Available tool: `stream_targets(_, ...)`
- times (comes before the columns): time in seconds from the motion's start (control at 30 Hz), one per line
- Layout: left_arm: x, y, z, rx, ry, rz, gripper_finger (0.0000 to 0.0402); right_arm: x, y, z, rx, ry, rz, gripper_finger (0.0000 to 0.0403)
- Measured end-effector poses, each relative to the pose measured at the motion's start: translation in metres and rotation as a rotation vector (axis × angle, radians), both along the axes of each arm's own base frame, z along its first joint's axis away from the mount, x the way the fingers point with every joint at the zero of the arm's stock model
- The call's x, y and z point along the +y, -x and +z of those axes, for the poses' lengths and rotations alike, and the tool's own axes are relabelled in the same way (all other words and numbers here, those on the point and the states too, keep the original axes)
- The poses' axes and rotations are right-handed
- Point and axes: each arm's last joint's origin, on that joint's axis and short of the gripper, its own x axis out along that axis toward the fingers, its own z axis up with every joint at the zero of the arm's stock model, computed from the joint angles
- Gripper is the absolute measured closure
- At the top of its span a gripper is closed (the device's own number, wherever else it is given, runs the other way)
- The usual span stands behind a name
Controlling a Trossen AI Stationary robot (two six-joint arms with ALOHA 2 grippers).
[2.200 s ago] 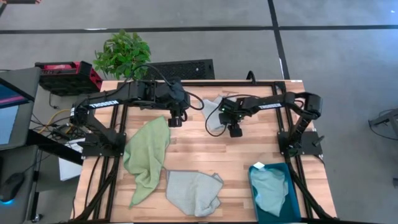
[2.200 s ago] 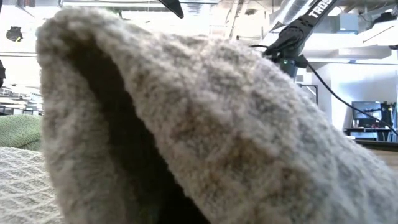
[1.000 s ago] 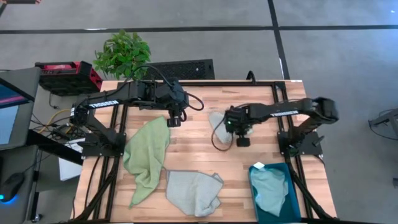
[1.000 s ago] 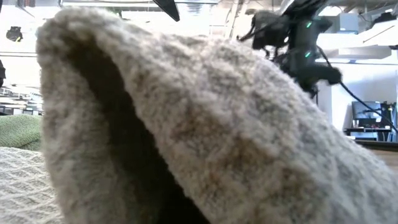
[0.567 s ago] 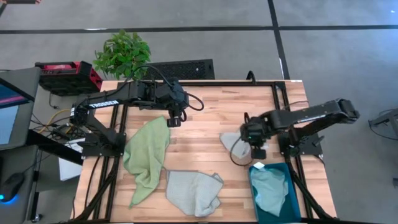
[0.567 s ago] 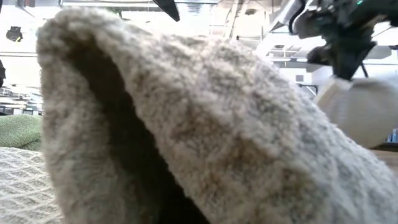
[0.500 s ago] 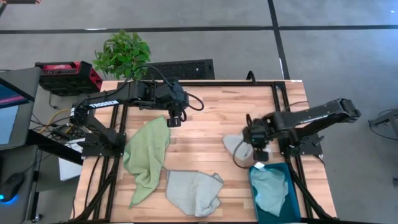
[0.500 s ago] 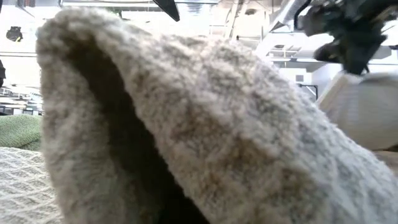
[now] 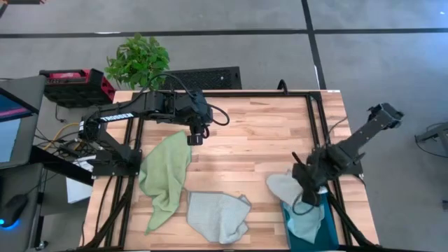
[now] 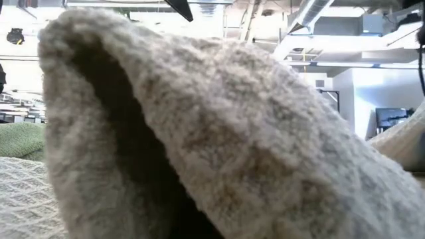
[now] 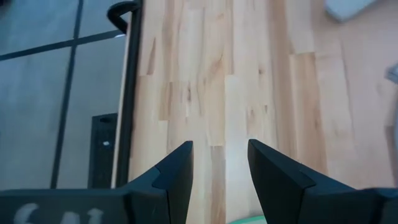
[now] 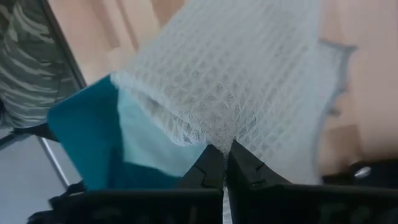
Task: Fold microfiber towels
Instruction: Put the top gray microfiber towel into the blue bin
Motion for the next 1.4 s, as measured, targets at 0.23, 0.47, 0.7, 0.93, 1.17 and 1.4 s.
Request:
stream_targets(0.23,-0.003,-0.001,0.0,-0.005,0.053,-0.083,0.0255,0.037,0.009,-0.009,0.043,-0.033,-0.033,0.0388)
stream_targets(0.47,-0.003,-0.001,0.0,-0.008,0.061,-0.085,0.0255,0.079,0.007,-0.031,0.025,-0.058,-0.036,0.0388)
stream_targets(0.7,-0.003,-0.001,0.0,-0.009,0.065,-0.08,0.0255,0.113,0.003,-0.059,0.063,-0.078,-0.058,0.0385)
stream_targets(0.93,-0.003,-0.001,0.0,-0.009,0.065,-0.079,0.0255,0.127,0.006,-0.072,0.094,-0.08,-0.104,0.0382)
stream_targets(1.17,-0.003,-0.001,0.0,-0.009,0.066,-0.078,0.0255,0.129,0.007,-0.085,0.167,-0.033,-0.079,0.035)
stream_targets(1.4,-0.003,-0.001,0.0,-0.01,0.066,-0.078,0.0255,0.129,0.003,-0.087,0.214,-0.056,-0.074,0.0322)
